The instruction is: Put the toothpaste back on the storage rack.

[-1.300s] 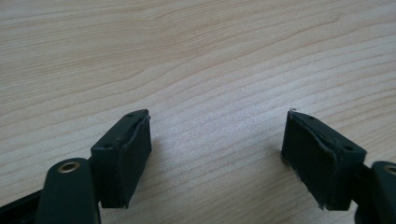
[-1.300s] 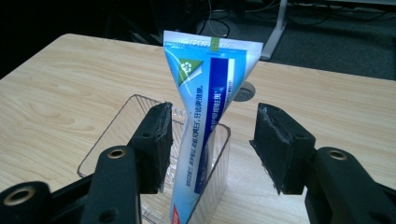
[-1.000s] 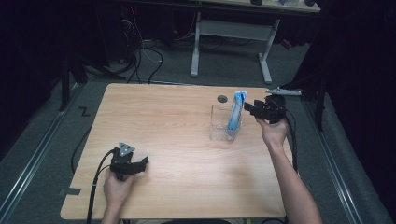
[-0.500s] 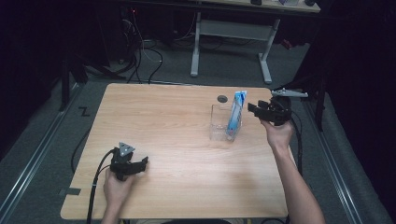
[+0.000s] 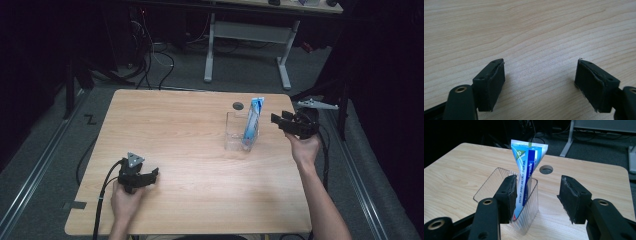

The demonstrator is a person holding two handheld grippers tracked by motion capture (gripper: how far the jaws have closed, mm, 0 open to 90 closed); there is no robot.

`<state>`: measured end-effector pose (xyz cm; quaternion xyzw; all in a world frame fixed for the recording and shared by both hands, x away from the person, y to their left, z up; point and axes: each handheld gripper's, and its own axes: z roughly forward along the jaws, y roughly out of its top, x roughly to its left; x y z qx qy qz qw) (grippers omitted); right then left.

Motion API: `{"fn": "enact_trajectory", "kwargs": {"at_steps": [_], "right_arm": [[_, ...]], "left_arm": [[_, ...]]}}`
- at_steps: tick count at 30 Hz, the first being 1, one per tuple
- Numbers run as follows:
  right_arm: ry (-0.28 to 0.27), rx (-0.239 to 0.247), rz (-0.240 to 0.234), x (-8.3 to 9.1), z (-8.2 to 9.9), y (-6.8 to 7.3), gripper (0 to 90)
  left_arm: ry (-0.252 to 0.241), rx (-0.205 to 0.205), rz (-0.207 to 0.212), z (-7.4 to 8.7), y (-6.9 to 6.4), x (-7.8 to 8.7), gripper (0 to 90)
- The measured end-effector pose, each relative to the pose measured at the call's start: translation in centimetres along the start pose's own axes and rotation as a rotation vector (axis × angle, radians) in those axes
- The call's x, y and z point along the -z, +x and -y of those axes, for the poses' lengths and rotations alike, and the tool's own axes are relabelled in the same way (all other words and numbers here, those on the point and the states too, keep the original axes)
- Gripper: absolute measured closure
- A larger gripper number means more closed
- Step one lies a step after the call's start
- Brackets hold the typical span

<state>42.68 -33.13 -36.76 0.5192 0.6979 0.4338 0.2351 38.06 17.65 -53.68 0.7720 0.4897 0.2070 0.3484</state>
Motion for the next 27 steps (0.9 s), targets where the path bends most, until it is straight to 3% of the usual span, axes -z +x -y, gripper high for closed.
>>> {"fn": "enact_trajectory", "kwargs": {"at_steps": [6,9,27], "right_arm": [[-0.014,-0.012,-0.001,0.7,0.7,-0.2,48.5],[-0.012,0.007,0.020,1.1,1.3,-0.3,48.5],[-0.018,-0.015,0.011,2.2,3.1,-0.8,48.5]], "left_arm": [[0.000,0.000,0.000,0.0,0.0,0.0,24.4],[0.000,0.000,-0.001,0.0,0.0,0.0,24.4],[0.000,0.000,-0.001,0.0,0.0,0.0,24.4]]}}
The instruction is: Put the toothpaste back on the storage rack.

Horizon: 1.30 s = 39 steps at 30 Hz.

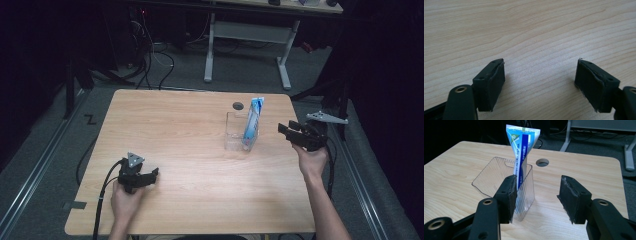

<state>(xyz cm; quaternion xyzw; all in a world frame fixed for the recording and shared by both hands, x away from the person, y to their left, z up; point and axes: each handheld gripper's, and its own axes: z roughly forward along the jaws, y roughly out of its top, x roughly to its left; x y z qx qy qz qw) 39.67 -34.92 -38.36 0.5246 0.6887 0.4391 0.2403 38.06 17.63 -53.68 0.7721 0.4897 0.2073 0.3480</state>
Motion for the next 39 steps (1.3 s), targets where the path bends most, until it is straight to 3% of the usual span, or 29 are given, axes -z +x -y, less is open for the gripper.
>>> {"fn": "enact_trajectory", "kwargs": {"at_steps": [26,39], "right_arm": [[-0.009,-0.010,-0.020,1.1,2.6,0.3,48.7],[0.003,-0.013,-0.026,0.8,4.2,0.5,48.7]], "left_arm": [[0.000,0.000,-0.001,0.0,0.0,0.0,24.4],[0.000,0.000,-0.001,0.0,0.0,0.0,24.4]]}}
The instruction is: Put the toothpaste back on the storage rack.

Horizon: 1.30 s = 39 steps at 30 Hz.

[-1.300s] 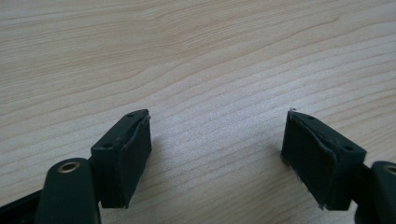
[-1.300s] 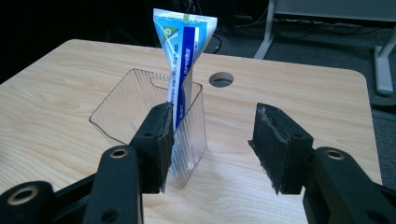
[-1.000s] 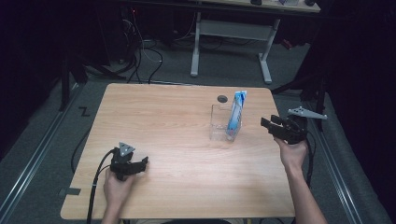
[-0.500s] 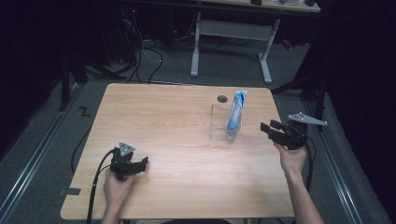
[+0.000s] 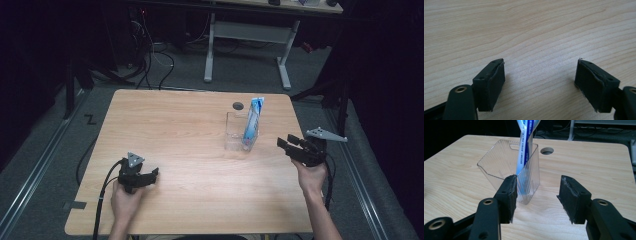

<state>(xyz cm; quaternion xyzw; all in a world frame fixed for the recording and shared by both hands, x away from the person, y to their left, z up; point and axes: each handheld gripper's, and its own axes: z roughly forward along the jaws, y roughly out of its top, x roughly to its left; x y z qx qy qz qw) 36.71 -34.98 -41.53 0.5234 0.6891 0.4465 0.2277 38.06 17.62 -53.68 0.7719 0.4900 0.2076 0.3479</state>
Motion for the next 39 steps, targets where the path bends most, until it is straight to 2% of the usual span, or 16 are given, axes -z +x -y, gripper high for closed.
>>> {"fn": "enact_trajectory", "kwargs": {"at_steps": [22,31,39], "right_arm": [[0.015,-0.025,-0.014,-1.4,2.5,0.6,49.0],[0.039,-0.013,-0.003,-2.2,3.3,0.9,48.9],[0.076,-0.017,0.026,-3.2,4.6,0.5,48.8]], "left_arm": [[0.000,0.000,0.000,0.0,0.0,0.0,24.4],[0.000,0.000,0.000,0.0,0.0,0.0,24.4],[0.000,-0.001,0.000,0.0,0.0,0.0,24.4]]}}
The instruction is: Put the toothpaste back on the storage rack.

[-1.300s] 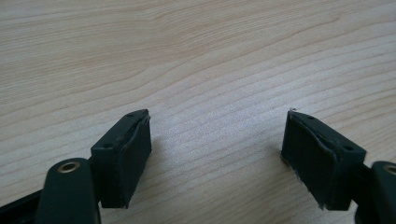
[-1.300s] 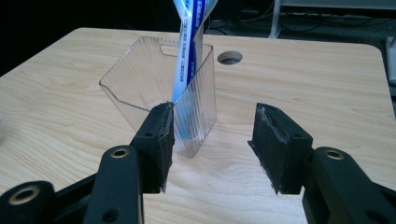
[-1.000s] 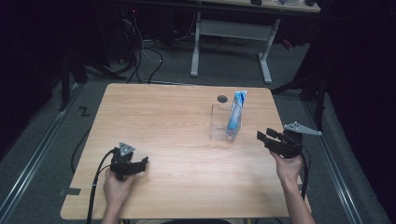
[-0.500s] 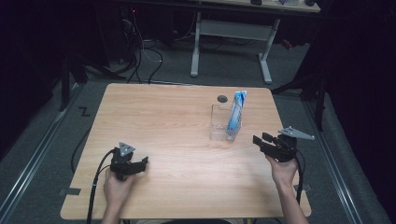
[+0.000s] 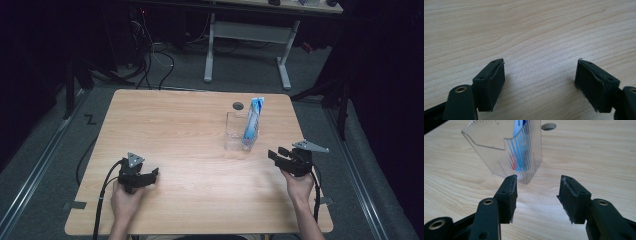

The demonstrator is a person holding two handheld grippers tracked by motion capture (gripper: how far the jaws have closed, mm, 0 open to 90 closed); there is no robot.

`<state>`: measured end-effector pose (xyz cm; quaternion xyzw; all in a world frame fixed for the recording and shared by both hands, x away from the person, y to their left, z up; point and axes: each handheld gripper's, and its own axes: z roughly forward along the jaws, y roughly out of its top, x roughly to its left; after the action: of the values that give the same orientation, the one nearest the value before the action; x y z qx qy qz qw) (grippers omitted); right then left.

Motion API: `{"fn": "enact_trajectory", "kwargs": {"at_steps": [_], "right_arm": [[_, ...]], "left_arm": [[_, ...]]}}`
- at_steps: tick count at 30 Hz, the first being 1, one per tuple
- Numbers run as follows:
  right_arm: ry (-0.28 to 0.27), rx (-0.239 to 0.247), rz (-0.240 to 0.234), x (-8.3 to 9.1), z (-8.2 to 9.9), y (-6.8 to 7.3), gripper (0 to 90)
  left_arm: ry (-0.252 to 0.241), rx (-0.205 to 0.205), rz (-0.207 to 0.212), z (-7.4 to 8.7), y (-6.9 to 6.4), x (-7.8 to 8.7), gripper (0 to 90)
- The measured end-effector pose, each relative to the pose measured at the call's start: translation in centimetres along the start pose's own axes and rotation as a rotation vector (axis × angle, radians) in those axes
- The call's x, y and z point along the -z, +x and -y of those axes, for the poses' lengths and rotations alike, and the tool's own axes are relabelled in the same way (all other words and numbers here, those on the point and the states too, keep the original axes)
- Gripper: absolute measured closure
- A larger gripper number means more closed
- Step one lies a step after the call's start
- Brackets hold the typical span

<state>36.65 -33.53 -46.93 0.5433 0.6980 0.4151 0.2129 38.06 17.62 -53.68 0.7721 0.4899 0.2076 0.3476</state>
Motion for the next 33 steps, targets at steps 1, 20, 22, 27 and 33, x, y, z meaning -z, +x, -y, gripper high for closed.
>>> {"fn": "enact_trajectory", "kwargs": {"at_steps": [1,20,22,27,33], "right_arm": [[0.006,-0.006,0.001,-0.1,0.1,0.0,48.8],[0.090,0.017,0.055,-2.9,2.1,-0.1,49.7],[0.099,0.037,0.069,-3.3,2.2,0.1,49.6],[0.118,0.069,0.091,-4.3,2.5,0.4,49.3],[0.143,0.102,0.111,-5.7,3.1,0.8,47.8]], "left_arm": [[0.000,0.000,0.000,0.0,0.0,0.0,24.4],[0.000,0.000,0.000,0.0,0.0,0.0,24.4],[0.000,0.000,0.000,0.0,0.0,0.0,24.4],[0.000,0.000,-0.001,0.0,0.0,0.0,24.4],[0.000,-0.001,-0.001,0.0,0.0,0.0,24.4]]}}
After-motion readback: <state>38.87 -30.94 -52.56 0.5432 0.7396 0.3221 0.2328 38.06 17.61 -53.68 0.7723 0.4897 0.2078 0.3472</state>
